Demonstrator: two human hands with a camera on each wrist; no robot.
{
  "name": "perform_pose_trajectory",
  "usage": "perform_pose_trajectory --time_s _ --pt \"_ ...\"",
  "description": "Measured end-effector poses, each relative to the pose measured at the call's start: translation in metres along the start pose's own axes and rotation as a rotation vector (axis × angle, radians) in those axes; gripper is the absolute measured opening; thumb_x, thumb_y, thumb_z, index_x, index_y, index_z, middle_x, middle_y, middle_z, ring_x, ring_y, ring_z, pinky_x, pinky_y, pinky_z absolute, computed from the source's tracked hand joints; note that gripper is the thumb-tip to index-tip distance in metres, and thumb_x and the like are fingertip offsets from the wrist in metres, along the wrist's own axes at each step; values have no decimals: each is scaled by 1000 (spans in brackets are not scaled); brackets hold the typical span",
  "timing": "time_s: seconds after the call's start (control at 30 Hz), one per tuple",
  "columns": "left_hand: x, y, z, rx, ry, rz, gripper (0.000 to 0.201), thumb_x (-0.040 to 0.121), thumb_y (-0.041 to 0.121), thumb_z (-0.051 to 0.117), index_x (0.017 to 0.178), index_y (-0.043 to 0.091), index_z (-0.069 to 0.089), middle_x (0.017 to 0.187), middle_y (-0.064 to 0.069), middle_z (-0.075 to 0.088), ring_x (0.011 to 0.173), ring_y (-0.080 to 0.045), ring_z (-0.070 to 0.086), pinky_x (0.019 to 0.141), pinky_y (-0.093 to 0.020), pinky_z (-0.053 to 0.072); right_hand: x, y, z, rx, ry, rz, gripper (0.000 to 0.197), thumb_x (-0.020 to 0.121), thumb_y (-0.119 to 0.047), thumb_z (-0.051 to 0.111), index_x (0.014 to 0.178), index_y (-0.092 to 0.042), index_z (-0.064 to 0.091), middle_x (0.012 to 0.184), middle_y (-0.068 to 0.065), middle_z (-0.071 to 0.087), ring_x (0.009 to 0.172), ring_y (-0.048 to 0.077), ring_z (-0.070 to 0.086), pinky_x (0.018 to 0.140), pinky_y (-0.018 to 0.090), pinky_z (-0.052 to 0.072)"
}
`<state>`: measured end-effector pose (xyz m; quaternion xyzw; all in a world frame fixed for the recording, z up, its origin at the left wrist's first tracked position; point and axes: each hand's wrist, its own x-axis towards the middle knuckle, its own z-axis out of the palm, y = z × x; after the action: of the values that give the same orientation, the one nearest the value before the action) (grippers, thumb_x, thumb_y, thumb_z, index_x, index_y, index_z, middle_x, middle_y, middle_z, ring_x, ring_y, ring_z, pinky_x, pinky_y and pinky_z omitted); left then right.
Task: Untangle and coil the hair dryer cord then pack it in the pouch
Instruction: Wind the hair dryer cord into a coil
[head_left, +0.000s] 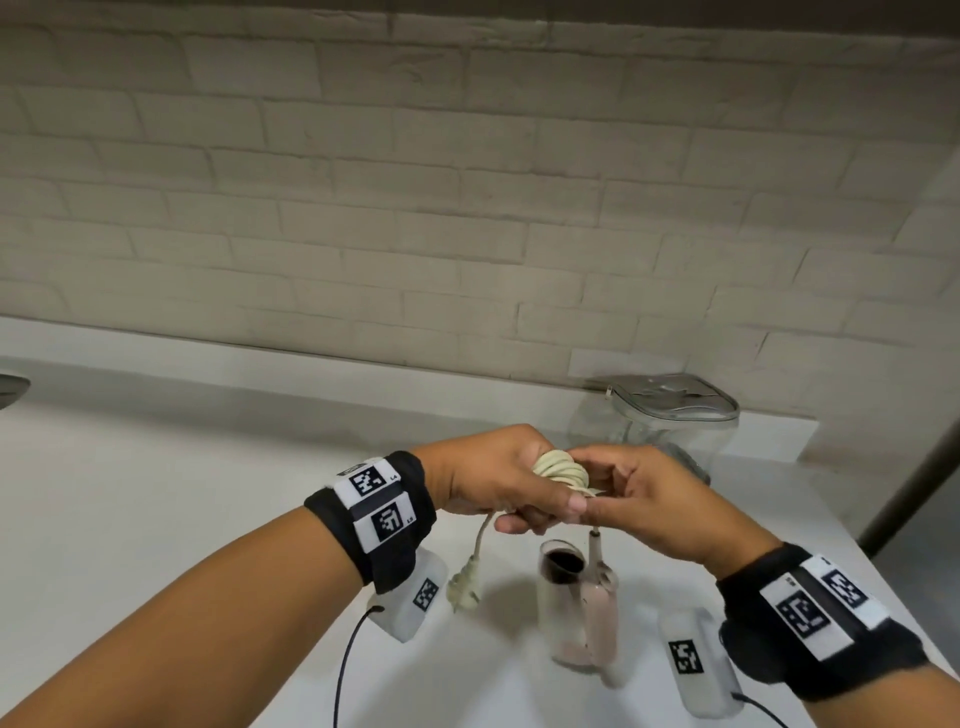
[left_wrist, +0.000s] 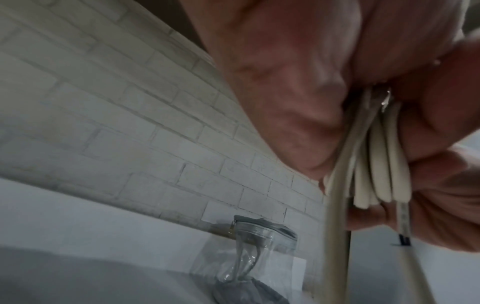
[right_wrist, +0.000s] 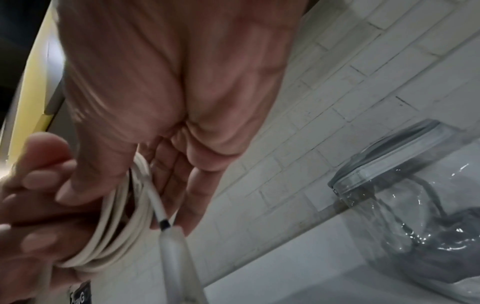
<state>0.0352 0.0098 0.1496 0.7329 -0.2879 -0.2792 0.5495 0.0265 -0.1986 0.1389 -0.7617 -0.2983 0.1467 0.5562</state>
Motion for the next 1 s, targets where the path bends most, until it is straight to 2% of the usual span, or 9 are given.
perform_pose_trajectory --time_s 0.1,0.2,0.3,0.43,0.53,0.6,0.73,0.87,1.0 --pt "2 -3 -1 -53 48 55 16 91 1 64 75 3 66 67 -14 56 40 -15 54 48 -23 46 4 3 0 -20 59 8 28 87 -9 74 116 -9 70 103 12 78 99 28 75 92 39 59" --pt "5 -8 0 -126 165 61 19 90 1 67 90 -17 62 56 -10 56 45 -21 58 50 -27 53 10 4 2 -34 143 10 21 89 -1 72 108 -10 73 95 12 79 87 24 76 80 35 60" --pt "6 -13 1 -144 273 94 25 89 1 69 92 -22 59 50 -7 55 47 -24 58 52 -30 54 14 2 5 -55 188 20 22 88 0 72 105 -14 75 91 9 79 85 27 76 77 37 60" --pt "5 -13 3 -147 360 145 13 85 -2 73 86 -11 65 59 -16 59 45 -24 61 52 -29 52 17 -1 8 -86 229 51 20 88 -3 73 105 -13 76 89 8 80 85 27 77 79 40 62" --pt "1 -16 -4 -162 351 183 27 84 -3 73 107 -7 60 82 -24 67 62 -25 67 64 -35 56 15 1 8 -63 259 68 13 89 -6 73 101 -12 77 85 10 80 83 27 77 76 38 62" --pt "-1 -16 -13 45 323 181 27 90 5 70 115 -1 63 93 -22 70 76 -23 68 76 -38 57 14 5 9 -42 276 78 9 89 -9 74 97 -11 78 83 12 79 76 27 74 71 35 62" --pt "2 -10 -17 443 380 158 19 99 30 59 105 13 67 75 -3 67 69 -14 61 70 -41 53 15 10 10 7 308 82 8 89 -8 74 87 -15 79 80 14 77 66 24 70 70 36 63" --pt "5 -9 -18 435 376 167 20 101 31 55 105 13 64 85 -10 66 75 -16 59 70 -39 51 13 11 8 208 189 66 12 93 -12 69 102 -10 77 101 18 77 89 27 74 81 36 61" --pt "1 -7 -21 292 316 175 23 102 20 53 106 0 62 87 -12 60 77 -21 53 72 -32 46 15 26 -1 757 67 164 39 103 -18 46 127 7 62 124 32 65 109 38 69 91 42 60"
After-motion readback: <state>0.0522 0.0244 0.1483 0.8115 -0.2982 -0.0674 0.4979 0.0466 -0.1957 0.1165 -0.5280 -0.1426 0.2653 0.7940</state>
